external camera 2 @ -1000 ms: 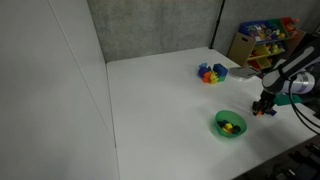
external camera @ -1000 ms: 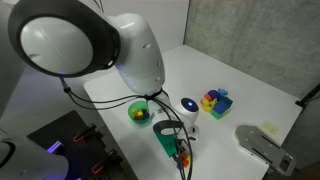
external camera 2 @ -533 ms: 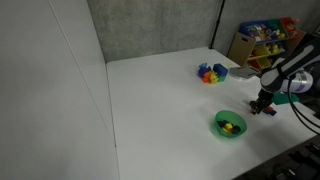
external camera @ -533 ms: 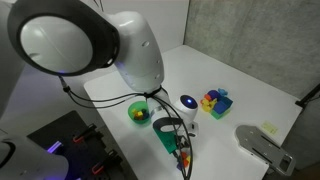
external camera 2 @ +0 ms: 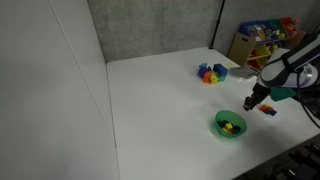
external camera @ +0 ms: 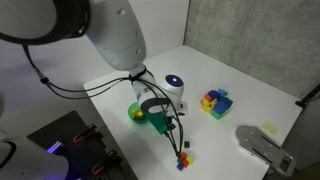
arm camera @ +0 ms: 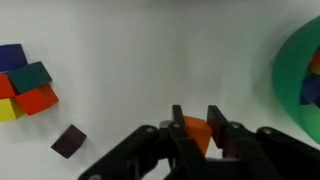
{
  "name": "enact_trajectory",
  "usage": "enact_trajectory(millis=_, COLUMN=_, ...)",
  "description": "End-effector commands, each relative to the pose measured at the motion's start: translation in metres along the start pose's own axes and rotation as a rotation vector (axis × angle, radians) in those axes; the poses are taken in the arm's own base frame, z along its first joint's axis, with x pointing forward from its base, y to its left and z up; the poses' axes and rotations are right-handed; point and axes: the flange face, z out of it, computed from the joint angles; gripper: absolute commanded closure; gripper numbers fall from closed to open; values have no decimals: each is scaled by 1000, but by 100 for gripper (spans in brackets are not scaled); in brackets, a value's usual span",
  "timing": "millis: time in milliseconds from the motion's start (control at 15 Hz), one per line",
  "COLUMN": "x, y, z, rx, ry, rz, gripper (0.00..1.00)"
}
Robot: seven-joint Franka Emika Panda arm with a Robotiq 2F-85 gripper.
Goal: Put the small orange block in the green bowl
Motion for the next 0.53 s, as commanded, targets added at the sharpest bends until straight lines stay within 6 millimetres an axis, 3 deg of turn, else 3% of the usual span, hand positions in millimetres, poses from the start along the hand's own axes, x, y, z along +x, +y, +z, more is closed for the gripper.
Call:
enact_trajectory(millis=0, x=-28, y=-46, z=-36, rx=18, ry=30, rz=-86, gripper=90)
enact_trajectory(millis=267, x=-53, y=-104, z=-57, rx=64, ry=21, rz=-179, gripper=90)
enact_trajectory(millis=333, x=-58, y=-115, z=-61, rx=78, ry=2, rz=-201, gripper=45)
enact_trajectory(millis=467, x=-66, y=-128, z=-69, rx=79, ry=-16, rz=-228, gripper=37)
